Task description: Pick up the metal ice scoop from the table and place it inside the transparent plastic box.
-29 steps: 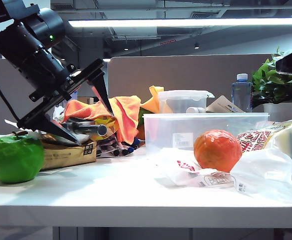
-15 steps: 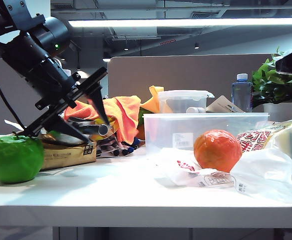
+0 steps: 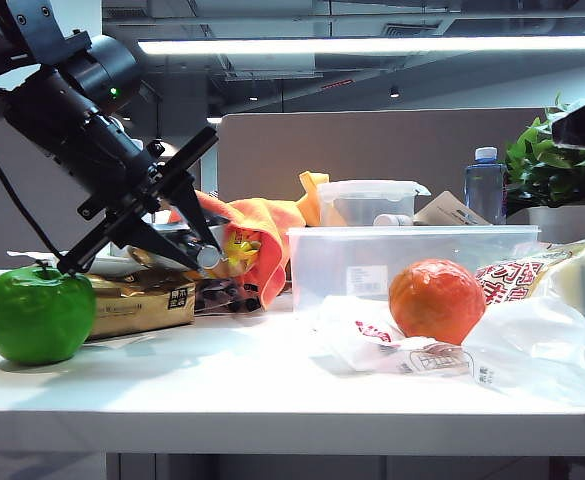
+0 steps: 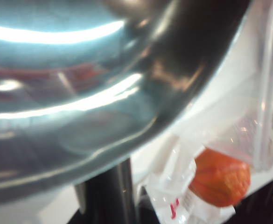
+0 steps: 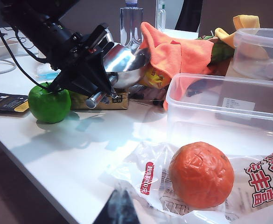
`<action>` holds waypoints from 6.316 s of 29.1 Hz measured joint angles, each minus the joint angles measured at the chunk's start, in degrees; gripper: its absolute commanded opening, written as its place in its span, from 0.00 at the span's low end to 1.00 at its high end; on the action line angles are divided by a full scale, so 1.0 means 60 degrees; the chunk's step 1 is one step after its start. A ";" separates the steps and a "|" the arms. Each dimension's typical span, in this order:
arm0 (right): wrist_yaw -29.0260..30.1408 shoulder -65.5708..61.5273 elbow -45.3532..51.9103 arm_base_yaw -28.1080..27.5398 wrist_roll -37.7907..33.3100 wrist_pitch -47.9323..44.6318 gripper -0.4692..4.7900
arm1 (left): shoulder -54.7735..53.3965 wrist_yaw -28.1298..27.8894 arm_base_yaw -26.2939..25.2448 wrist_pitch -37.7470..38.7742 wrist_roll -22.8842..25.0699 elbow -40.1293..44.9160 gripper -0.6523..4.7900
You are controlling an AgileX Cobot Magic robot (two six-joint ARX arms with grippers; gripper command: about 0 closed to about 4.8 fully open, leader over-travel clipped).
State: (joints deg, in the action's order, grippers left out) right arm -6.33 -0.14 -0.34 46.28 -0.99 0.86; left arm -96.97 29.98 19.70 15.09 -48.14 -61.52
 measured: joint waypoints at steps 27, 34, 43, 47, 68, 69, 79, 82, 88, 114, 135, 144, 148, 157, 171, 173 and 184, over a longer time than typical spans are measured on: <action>0.0011 0.0000 0.0000 -0.1271 0.0004 0.0004 0.09 | -0.0255 -0.0222 0.0688 0.5042 0.5978 -0.4455 0.11; -0.0011 0.0000 0.0000 -0.2747 0.0000 0.0004 0.09 | -0.2182 -0.2036 0.1559 0.6499 0.7501 -0.7675 0.11; -0.0007 0.0000 0.0000 -0.4102 0.0000 0.0004 0.09 | -0.4098 -0.3905 0.2590 0.6805 0.9439 -1.0367 0.11; -0.0007 0.0000 0.0000 -0.4503 0.0000 0.0004 0.09 | -0.4892 -0.5971 0.3169 0.6881 1.0954 -1.1253 0.11; -0.0007 0.0000 0.0000 -0.4564 0.0000 0.0004 0.09 | -0.5752 -0.7133 0.3490 0.6604 1.2633 -1.1457 0.42; -0.0007 0.0000 0.0000 -0.4564 0.0000 0.0004 0.09 | -0.5752 -0.7136 0.3490 0.6521 1.2637 -1.1460 0.45; -0.0007 0.0000 0.0000 -0.4550 0.0000 0.0004 0.09 | -0.5748 -0.7147 0.3493 0.6167 1.2662 -1.1471 0.42; -0.0007 0.0000 0.0000 -0.4535 0.0000 0.0004 0.09 | -0.5745 -0.7420 0.3501 0.6255 1.2652 -1.1519 0.09; -0.0015 0.0000 0.0000 -0.4328 0.0000 0.0004 0.09 | -0.5650 -0.7533 0.3497 0.7286 1.2142 -1.2193 0.11; 0.0087 0.0000 0.0000 -0.4819 -0.0004 0.0007 0.09 | 0.0095 -0.7439 0.6805 0.6477 1.0214 -1.2189 0.11; 0.0055 0.0000 0.0000 -0.6940 0.0000 -0.0004 0.09 | 0.9245 -0.9358 1.0743 0.1111 0.8776 0.0135 0.11; 0.0055 0.0000 0.0000 -0.6925 0.0000 0.0004 0.09 | 1.0630 -0.9500 1.0743 0.2080 0.8291 0.1315 0.11; 0.0055 0.0000 0.0000 -0.6925 0.0000 0.0004 0.09 | 1.0593 -0.9504 1.0743 0.2852 0.8291 0.1333 0.11; 0.0051 0.0000 0.0000 -0.6921 0.0000 0.0004 0.09 | 1.0571 -0.9504 1.0593 0.2991 0.8360 0.1330 0.11; 0.0047 -0.0004 0.0000 -0.6910 0.0000 0.0007 0.09 | 1.2662 -0.5122 0.0262 0.0091 0.8054 0.5100 0.11; 0.0055 -0.0004 0.0000 -0.6910 0.0000 0.0004 0.09 | 1.3256 -0.4918 -0.0576 -0.0357 0.7723 0.5803 0.11; 0.0051 0.0000 0.0000 -0.6907 0.0000 0.0000 0.09 | 1.6109 -0.4747 -0.2699 -0.1351 0.7373 0.8772 0.11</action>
State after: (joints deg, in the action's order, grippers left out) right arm -6.02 -0.14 -0.34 4.84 -0.99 0.86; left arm -0.32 1.50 3.51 6.98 -3.90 -8.88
